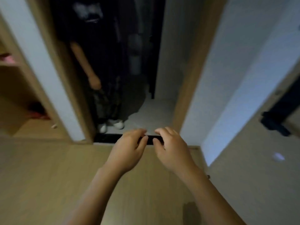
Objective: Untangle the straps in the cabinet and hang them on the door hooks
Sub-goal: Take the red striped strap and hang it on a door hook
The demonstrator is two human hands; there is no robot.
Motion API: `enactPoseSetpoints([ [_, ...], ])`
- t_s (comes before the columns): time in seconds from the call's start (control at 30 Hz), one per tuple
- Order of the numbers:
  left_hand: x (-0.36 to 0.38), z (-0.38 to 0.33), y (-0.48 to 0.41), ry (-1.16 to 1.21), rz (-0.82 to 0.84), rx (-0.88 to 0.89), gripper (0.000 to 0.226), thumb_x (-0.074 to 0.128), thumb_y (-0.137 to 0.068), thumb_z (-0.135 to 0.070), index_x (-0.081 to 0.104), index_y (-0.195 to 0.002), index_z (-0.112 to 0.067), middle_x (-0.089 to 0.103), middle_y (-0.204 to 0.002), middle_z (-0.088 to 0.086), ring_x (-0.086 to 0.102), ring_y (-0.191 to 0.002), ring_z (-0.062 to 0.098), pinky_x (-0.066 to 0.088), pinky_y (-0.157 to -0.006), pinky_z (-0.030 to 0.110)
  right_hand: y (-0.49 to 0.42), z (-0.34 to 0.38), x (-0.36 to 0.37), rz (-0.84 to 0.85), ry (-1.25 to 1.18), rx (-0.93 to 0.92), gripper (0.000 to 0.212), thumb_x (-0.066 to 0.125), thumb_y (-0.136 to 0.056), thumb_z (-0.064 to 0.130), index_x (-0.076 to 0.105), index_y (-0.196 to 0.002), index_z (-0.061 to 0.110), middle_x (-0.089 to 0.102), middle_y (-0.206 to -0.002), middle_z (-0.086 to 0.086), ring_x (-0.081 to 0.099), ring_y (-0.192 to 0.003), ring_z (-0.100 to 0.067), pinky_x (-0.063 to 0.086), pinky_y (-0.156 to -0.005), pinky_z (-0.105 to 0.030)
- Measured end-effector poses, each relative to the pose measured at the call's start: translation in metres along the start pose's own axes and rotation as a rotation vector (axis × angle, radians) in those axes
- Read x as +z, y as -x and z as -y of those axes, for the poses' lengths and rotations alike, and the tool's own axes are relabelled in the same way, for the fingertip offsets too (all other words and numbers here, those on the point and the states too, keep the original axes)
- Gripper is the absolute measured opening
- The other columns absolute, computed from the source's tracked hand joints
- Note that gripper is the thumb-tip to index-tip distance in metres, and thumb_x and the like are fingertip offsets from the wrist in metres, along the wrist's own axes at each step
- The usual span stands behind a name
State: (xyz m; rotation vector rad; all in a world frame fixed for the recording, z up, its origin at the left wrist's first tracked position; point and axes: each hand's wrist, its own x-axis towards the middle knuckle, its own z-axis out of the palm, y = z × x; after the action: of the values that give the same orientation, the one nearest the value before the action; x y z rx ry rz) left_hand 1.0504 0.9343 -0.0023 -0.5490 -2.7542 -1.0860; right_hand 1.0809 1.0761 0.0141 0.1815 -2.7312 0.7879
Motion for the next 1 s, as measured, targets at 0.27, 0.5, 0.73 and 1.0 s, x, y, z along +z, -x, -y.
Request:
enactPoseSetpoints([
  [0.27, -0.080, 0.142, 0.060, -0.105, -0.151, -0.496, 0.033, 0.045, -0.095, -0.030, 0.057, -0.122, -0.015, 0.063, -0.120, 0.003, 0.054, -0.114, 0.020, 0.039, -0.090, 0.025, -0.049, 0.101, 0.143, 0.472, -0.115, -0.239, 0.033, 0.044, -0.093, 0.021, 0.051, -0.124, 0.012, 0.054, -0.124, -0.006, 0.043, -0.118, -0.023, 0.035, -0.095, -0.032],
  [0.5, -0.128, 0.244, 0.033, -0.170, -0.219, -0.722, 0.035, 0.045, -0.094, -0.033, 0.058, -0.120, -0.015, 0.063, -0.116, 0.003, 0.054, -0.111, 0.021, 0.040, -0.090, 0.029, -0.137, 0.163, 0.235, 0.672, -0.117, -0.415, 0.032, 0.042, -0.094, 0.024, 0.052, -0.122, 0.012, 0.054, -0.124, -0.006, 0.044, -0.117, -0.021, 0.039, -0.094, -0.034],
  [0.73, -0.193, 0.342, -0.024, -0.185, -0.278, -0.912, 0.034, 0.045, -0.094, -0.034, 0.059, -0.119, -0.014, 0.062, -0.117, 0.005, 0.053, -0.113, 0.022, 0.042, -0.093, 0.032, -0.257, 0.234, 0.316, 0.770, -0.112, -0.565, 0.034, 0.042, -0.095, 0.027, 0.050, -0.124, 0.012, 0.053, -0.125, -0.005, 0.042, -0.118, -0.020, 0.037, -0.096, -0.034],
  [1.0, -0.259, 0.440, -0.050, -0.166, -0.367, -1.028, 0.033, 0.047, -0.094, -0.032, 0.059, -0.117, -0.012, 0.062, -0.114, 0.008, 0.054, -0.111, 0.024, 0.043, -0.092, 0.035, -0.347, 0.321, 0.404, 0.818, -0.127, -0.638, 0.034, 0.042, -0.095, 0.027, 0.051, -0.124, 0.012, 0.054, -0.125, -0.004, 0.043, -0.116, -0.020, 0.038, -0.094, -0.034],
])
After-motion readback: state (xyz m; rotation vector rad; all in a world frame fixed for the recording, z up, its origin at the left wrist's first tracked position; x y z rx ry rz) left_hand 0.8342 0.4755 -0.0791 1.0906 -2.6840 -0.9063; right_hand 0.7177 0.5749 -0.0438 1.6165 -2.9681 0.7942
